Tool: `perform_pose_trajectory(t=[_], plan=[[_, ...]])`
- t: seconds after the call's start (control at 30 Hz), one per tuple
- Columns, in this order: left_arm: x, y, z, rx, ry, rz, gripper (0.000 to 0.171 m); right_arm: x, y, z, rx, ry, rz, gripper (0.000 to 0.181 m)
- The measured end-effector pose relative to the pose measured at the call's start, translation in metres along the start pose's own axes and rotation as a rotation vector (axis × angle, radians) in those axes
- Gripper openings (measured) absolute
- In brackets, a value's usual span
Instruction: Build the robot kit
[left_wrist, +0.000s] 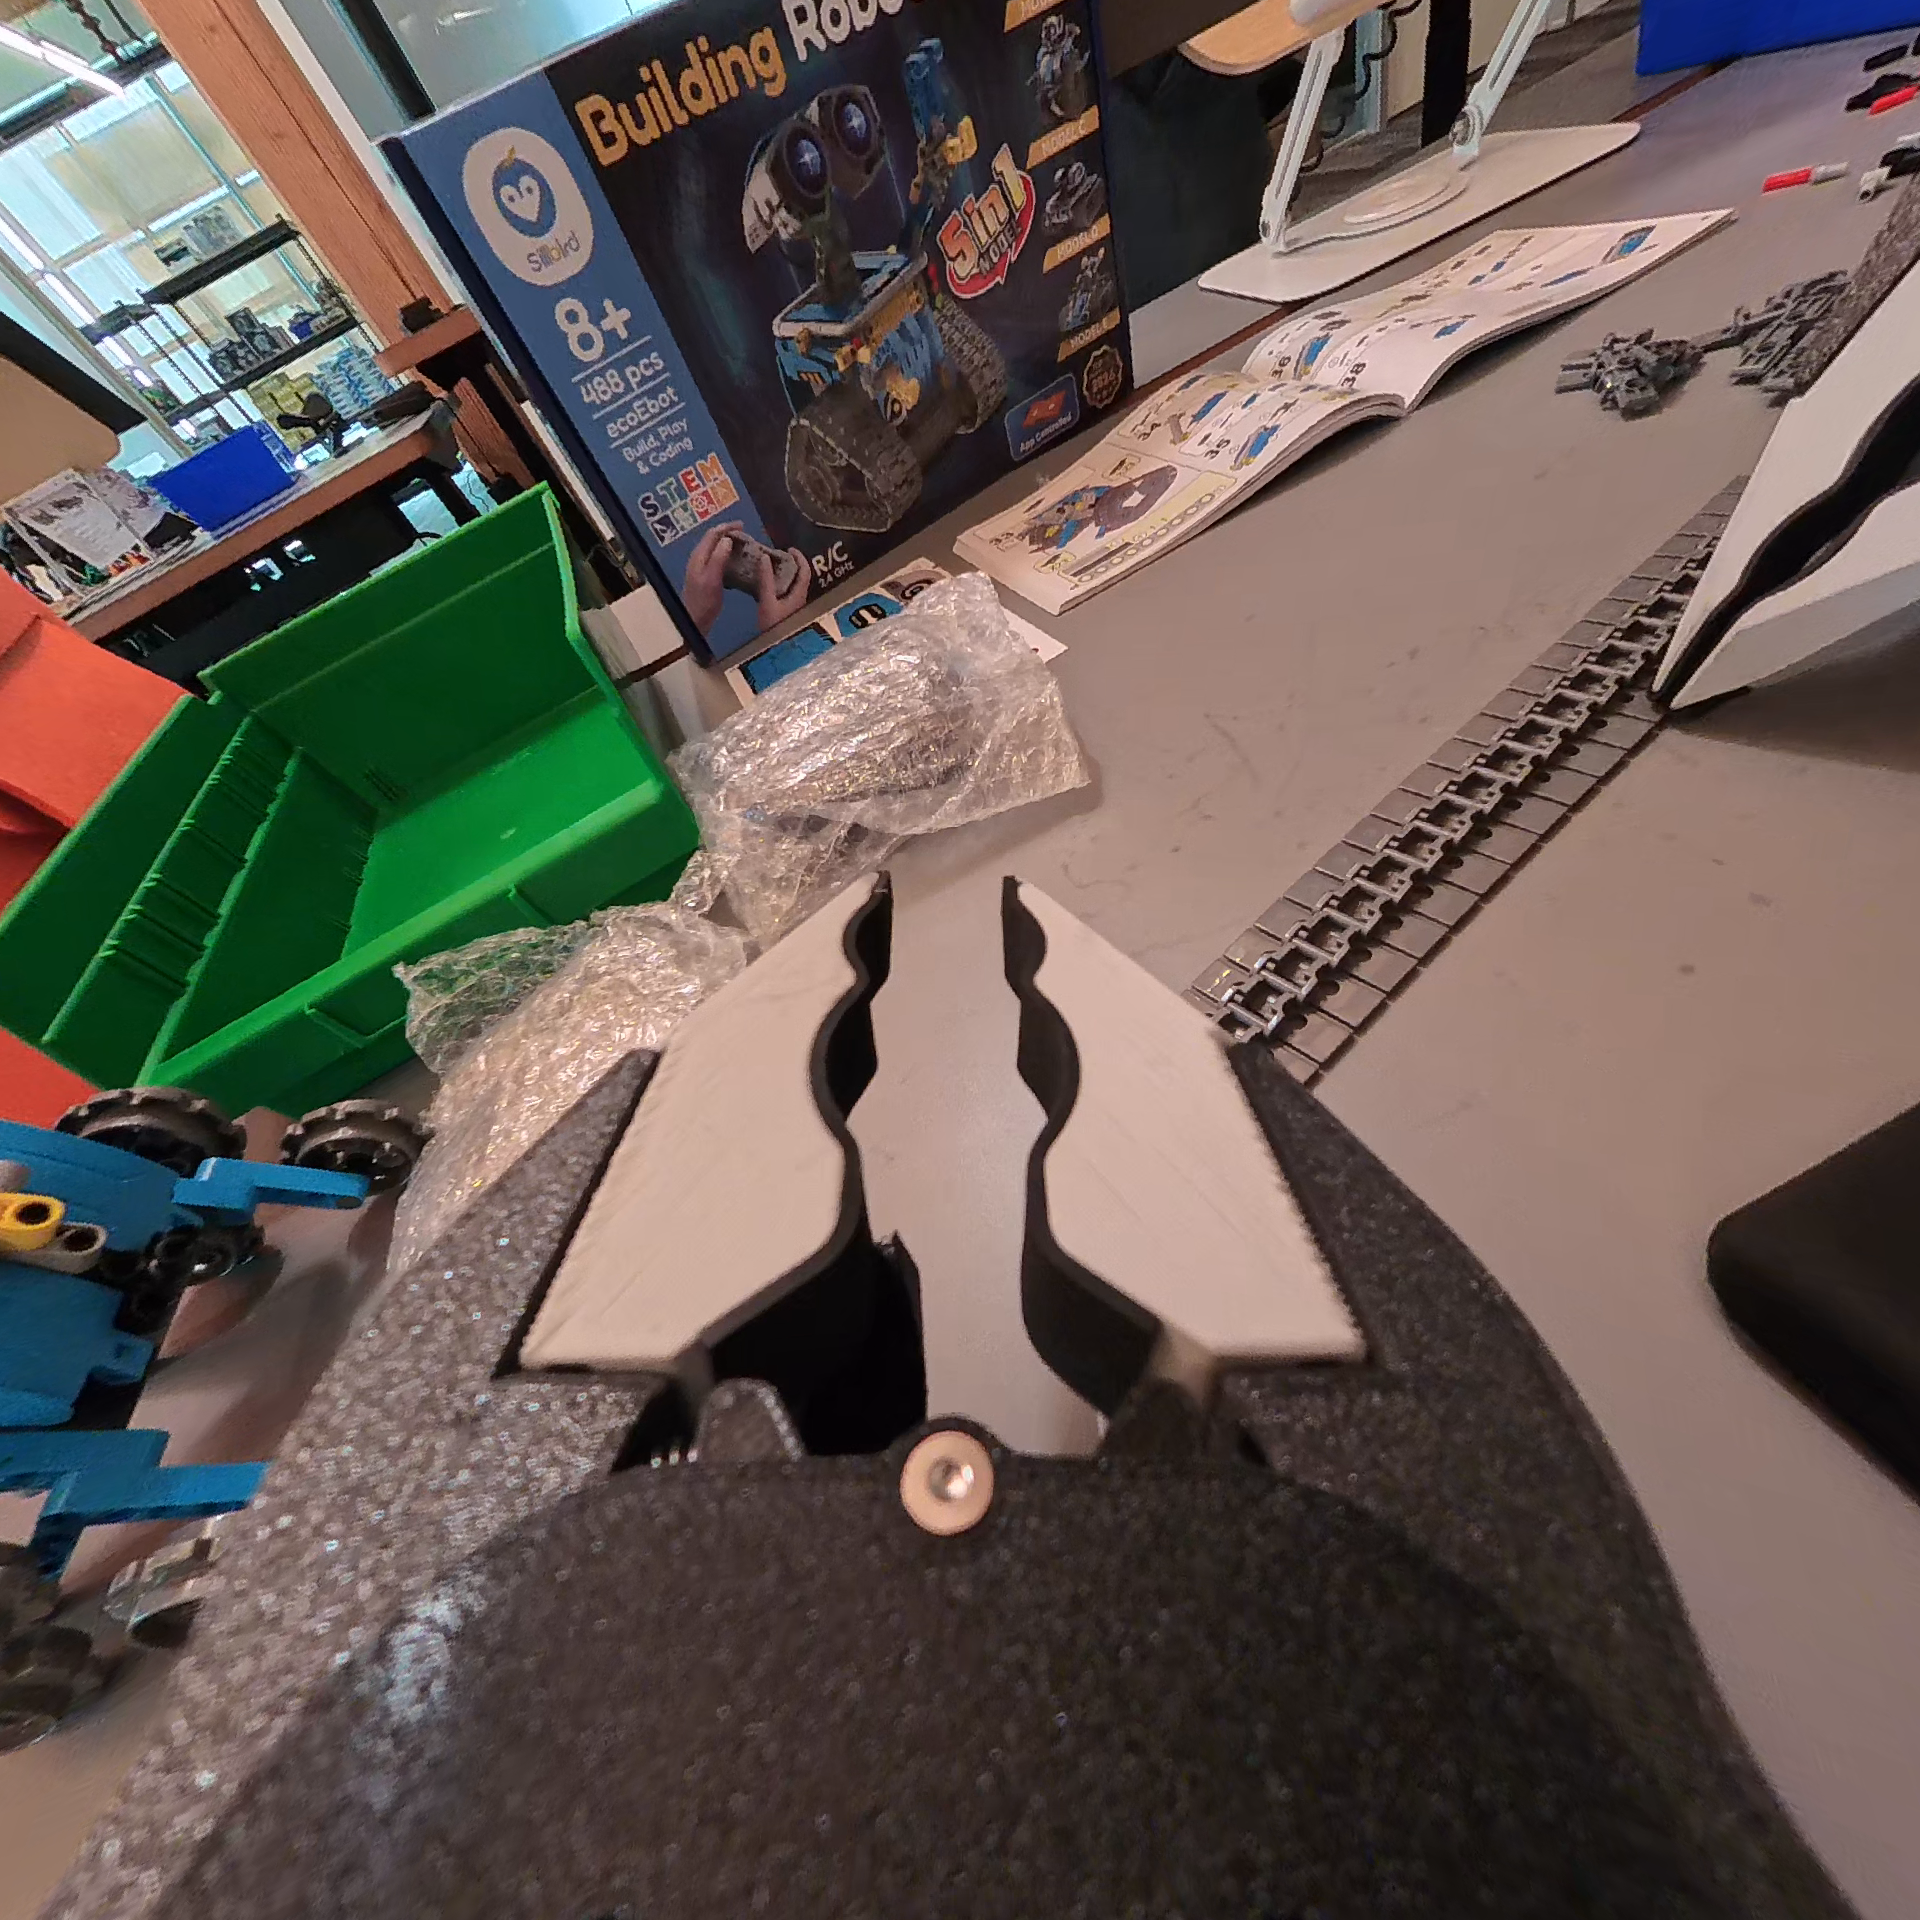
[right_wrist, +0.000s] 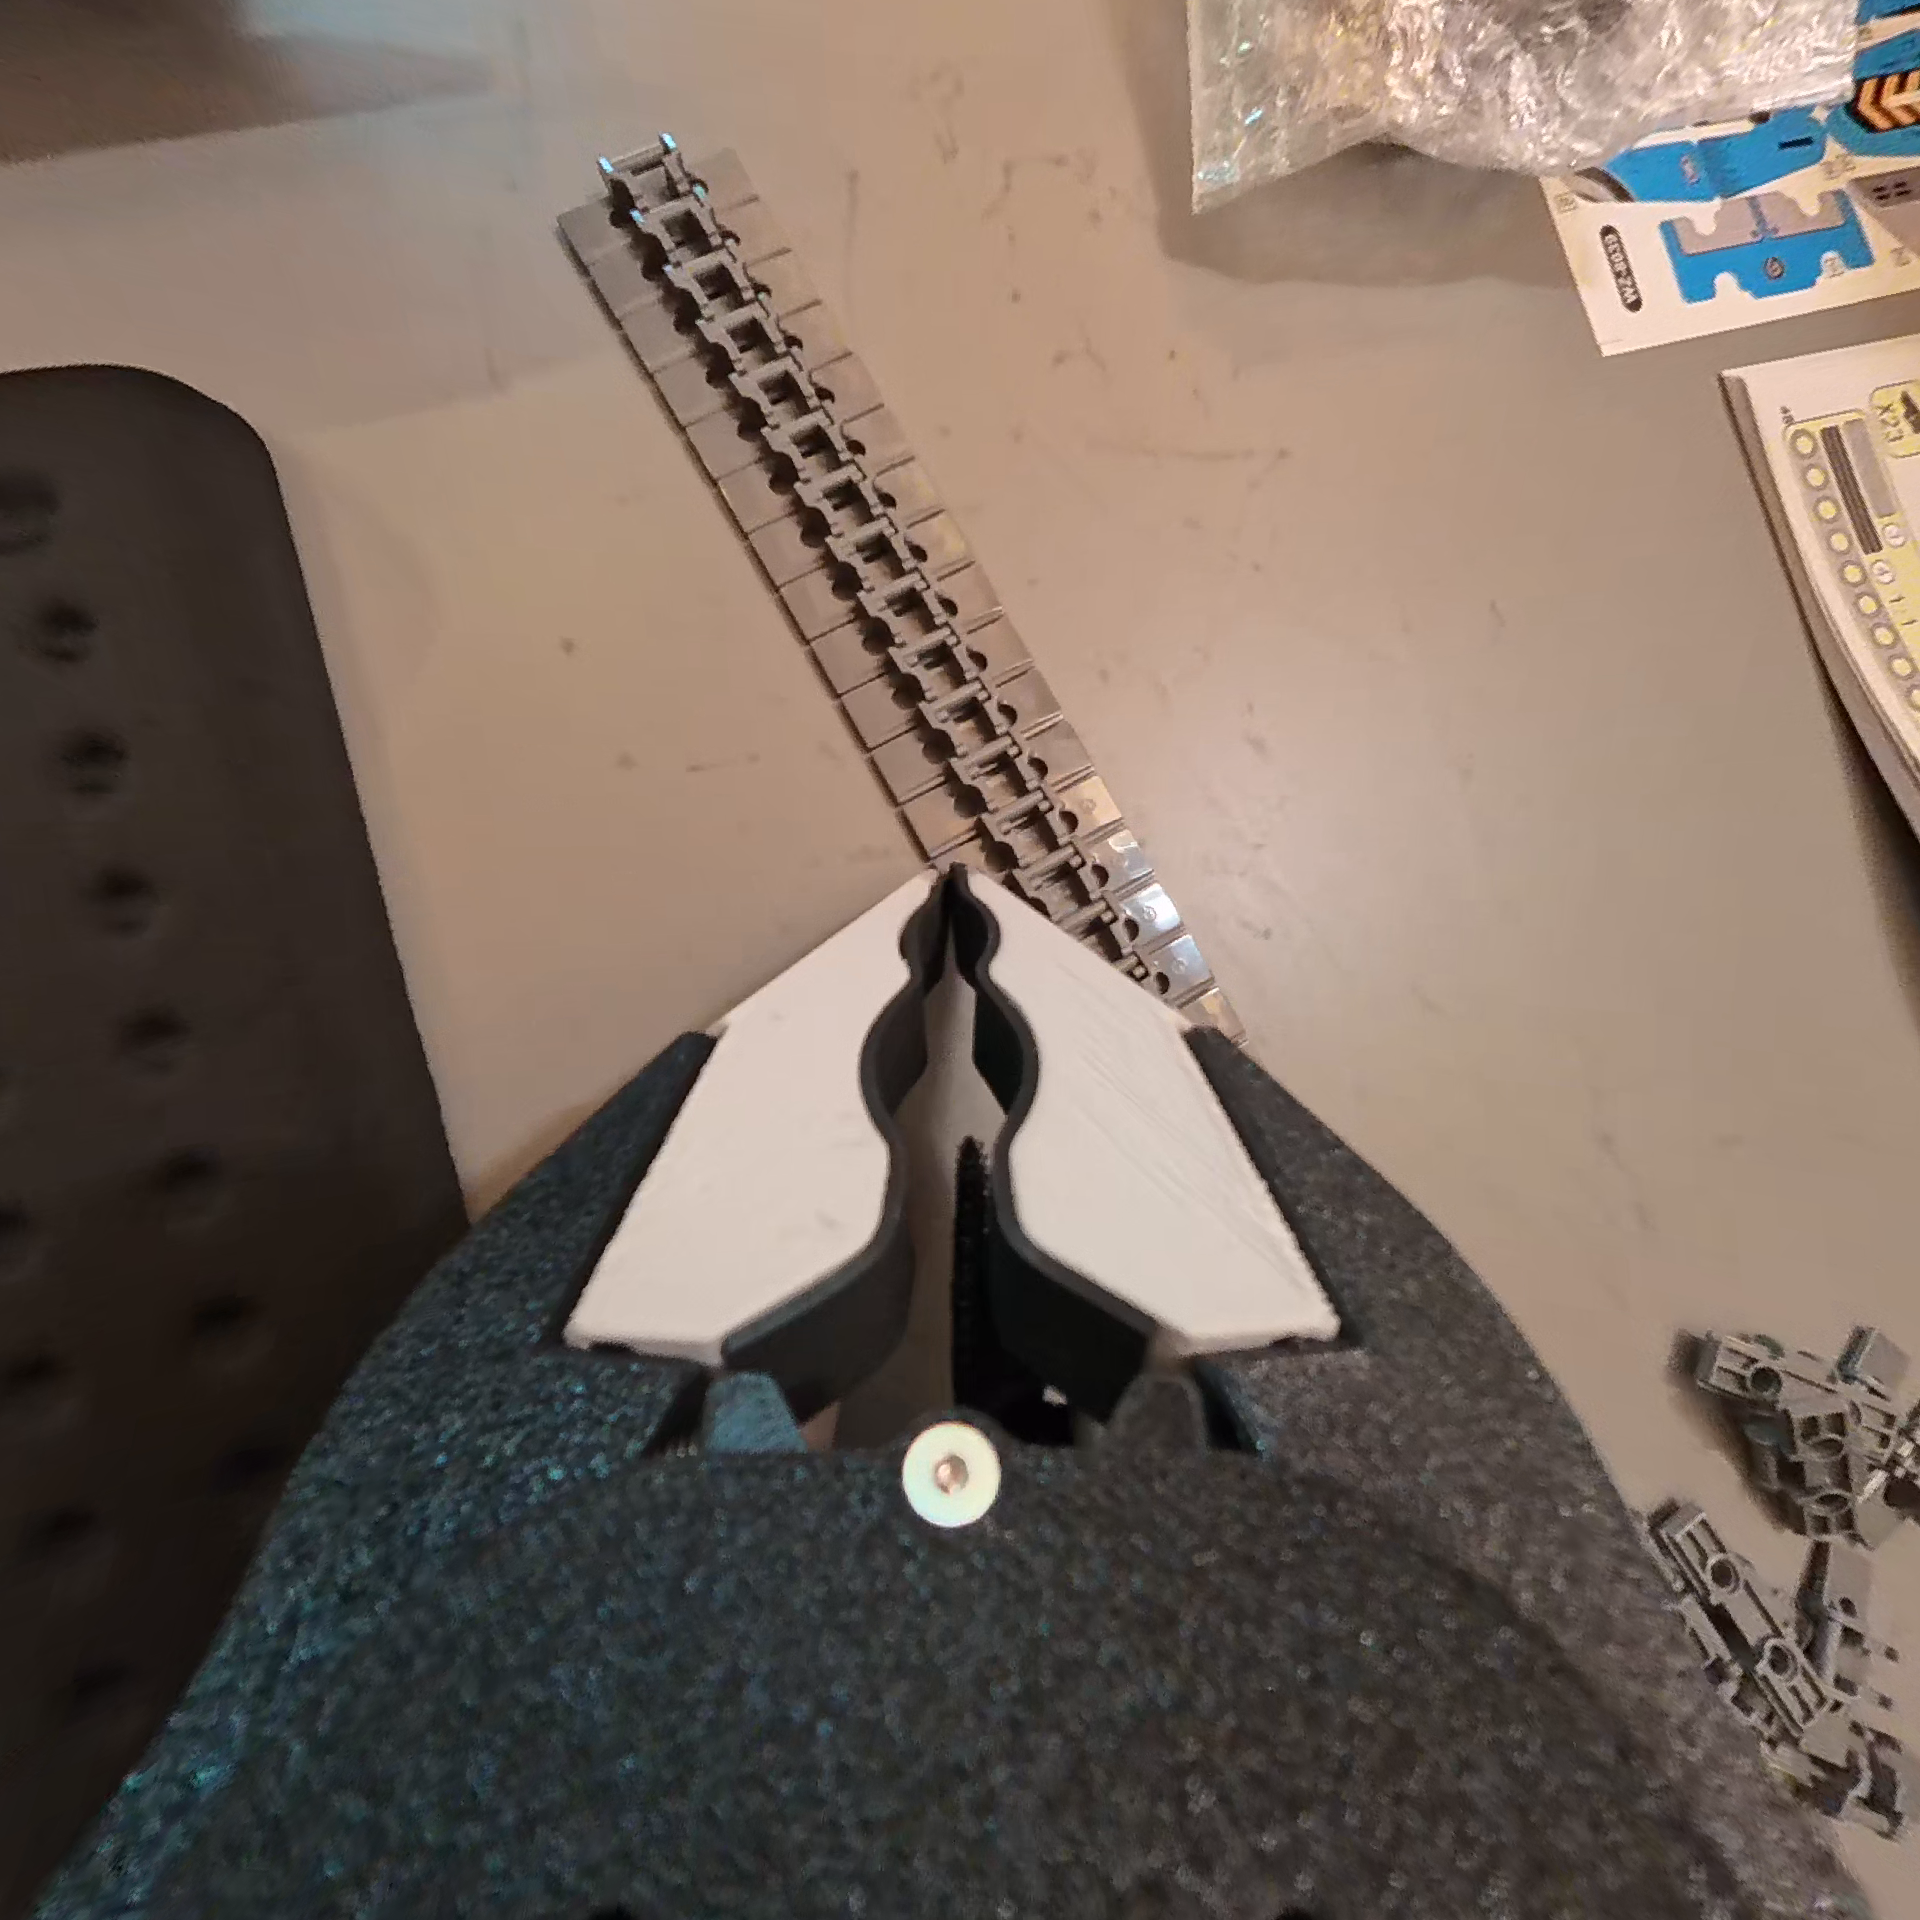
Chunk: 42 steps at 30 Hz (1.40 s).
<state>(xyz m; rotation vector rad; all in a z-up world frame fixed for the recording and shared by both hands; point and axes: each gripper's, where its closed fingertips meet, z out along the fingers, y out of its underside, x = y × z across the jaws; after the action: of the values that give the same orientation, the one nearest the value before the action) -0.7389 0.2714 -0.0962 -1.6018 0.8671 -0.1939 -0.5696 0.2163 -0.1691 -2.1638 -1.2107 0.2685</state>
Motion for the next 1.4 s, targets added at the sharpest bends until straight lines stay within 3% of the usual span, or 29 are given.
perform_pose_trajectory(t=[0.63, 1.4], plan=[[0.0, -0.002, -0.002, 0.017, 0.002, -0.007, 0.02, -0.012, -0.022, 0.008, 0.023, -0.058, -0.032, 0.0], [0.0, -0.004, -0.003, 0.029, 0.01, -0.012, 0.02, -0.02, -0.027, 0.019, -0.007, -0.079, -0.068, 0.0]])
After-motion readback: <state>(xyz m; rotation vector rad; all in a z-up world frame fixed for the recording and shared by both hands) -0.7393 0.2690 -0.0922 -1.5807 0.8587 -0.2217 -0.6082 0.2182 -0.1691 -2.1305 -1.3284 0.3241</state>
